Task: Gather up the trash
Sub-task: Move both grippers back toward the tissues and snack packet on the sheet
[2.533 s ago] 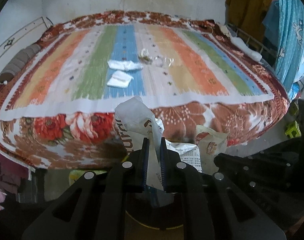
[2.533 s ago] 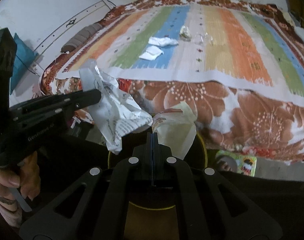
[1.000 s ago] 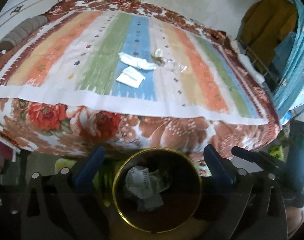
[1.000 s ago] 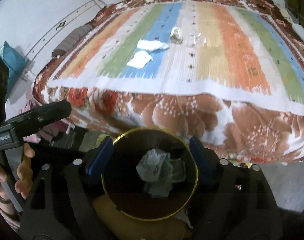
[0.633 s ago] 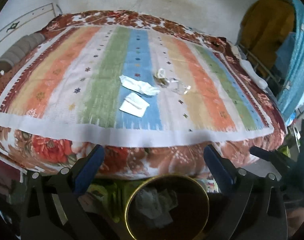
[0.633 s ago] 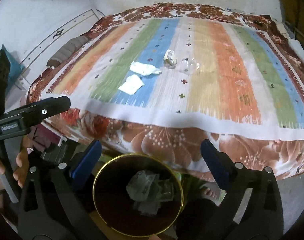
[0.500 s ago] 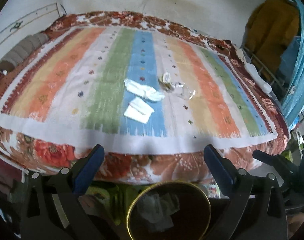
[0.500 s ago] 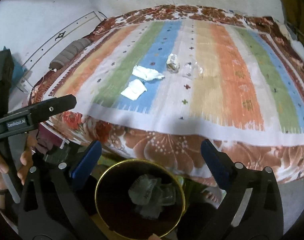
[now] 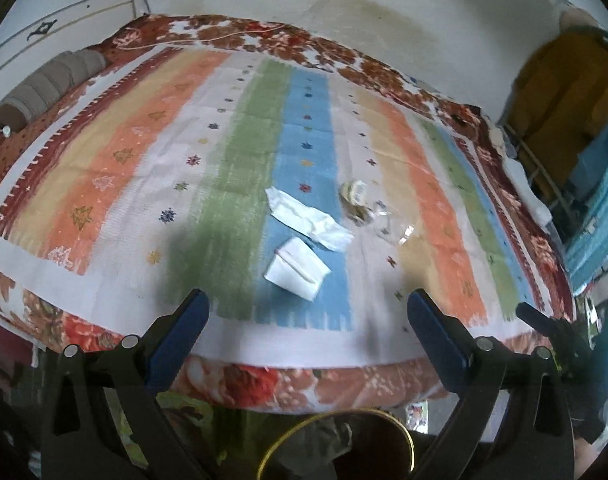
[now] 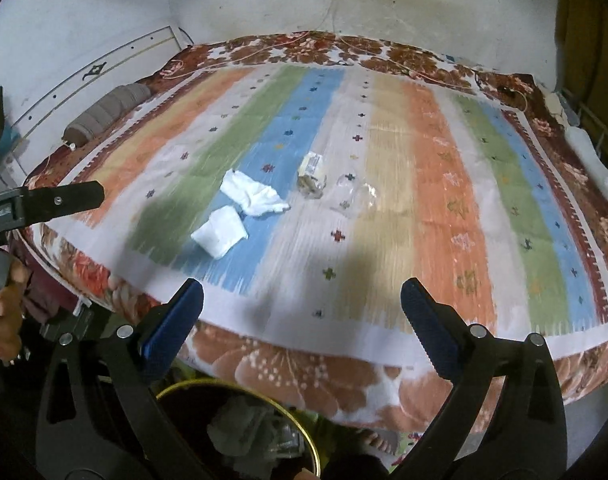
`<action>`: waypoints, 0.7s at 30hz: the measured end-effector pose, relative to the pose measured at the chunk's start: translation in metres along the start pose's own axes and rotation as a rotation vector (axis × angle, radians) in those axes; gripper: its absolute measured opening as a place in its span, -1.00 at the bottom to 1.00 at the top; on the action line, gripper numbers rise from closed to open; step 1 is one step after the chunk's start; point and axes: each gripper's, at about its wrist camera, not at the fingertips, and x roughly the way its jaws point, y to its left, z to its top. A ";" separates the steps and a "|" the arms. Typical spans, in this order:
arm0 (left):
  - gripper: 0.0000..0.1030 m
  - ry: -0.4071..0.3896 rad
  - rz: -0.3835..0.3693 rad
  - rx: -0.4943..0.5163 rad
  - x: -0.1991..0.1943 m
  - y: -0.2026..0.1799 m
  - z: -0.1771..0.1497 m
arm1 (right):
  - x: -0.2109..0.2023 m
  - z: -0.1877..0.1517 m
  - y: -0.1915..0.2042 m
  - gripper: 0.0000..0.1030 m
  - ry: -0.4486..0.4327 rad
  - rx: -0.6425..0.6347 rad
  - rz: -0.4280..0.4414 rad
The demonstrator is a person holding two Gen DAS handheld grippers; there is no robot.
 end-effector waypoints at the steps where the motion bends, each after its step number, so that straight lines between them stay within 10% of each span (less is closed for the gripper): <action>1: 0.89 0.004 0.001 -0.009 0.004 0.003 0.002 | 0.002 0.003 0.000 0.83 -0.006 -0.004 0.006; 21: 0.78 0.035 -0.071 -0.048 0.068 0.016 0.037 | 0.063 0.036 0.011 0.83 -0.042 -0.074 0.068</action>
